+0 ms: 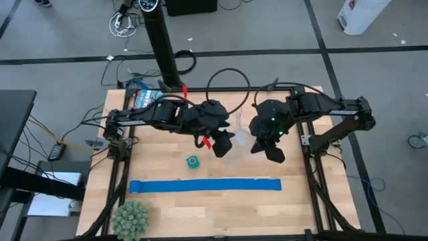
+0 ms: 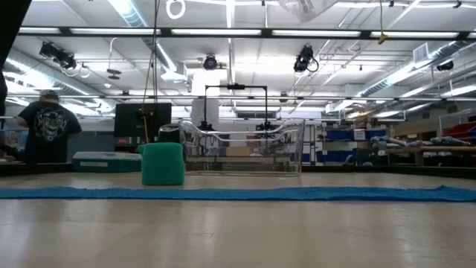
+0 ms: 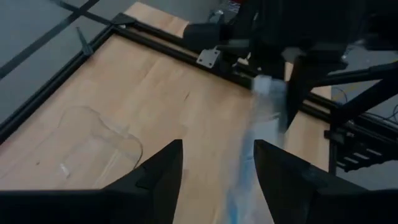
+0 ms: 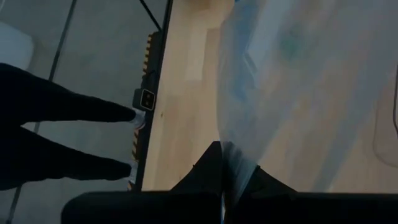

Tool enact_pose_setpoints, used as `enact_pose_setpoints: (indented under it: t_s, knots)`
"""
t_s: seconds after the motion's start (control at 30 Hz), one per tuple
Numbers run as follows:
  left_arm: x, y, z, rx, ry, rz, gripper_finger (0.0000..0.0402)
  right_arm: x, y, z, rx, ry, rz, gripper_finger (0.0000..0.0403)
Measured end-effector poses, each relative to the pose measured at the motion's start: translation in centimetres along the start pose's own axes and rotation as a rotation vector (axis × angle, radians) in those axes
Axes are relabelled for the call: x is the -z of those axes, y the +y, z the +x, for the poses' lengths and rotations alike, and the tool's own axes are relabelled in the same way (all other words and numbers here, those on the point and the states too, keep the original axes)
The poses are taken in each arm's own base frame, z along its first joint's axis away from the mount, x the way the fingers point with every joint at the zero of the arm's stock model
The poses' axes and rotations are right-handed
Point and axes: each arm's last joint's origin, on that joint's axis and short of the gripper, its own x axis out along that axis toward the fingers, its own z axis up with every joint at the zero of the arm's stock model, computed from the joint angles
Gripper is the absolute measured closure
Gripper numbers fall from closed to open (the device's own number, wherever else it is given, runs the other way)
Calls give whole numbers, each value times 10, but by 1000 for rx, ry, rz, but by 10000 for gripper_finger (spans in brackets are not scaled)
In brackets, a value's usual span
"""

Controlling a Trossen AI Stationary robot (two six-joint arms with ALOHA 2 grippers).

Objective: Roll bandage
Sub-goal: Put the green bandage into the transparent zip bag

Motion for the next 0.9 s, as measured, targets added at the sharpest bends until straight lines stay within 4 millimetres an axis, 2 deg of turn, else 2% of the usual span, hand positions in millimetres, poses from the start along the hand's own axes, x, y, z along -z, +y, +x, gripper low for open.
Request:
enact_pose_setpoints:
  t_s: [0.37,0.47,0.57,0.6,0.77,0.9]
  knots:
    - [-3,-9,14,93,-24,45,206,-2,-1,3,26,-5,-4,403]
    - [-2,-9,15,89,-17,59,258,-2,-1,3,24,-7,-2,401]
    - [-2,-8,16,85,-11,41,358,-4,0,3,20,-30,-9,392]
    - [-2,-8,17,83,-12,33,379,-5,0,3,16,-40,-12,388]
    - [-3,-5,17,38,-24,6,396,-4,1,0,5,-35,22,358]
    - [4,-6,14,-5,18,11,398,6,1,-21,9,-56,85,338]
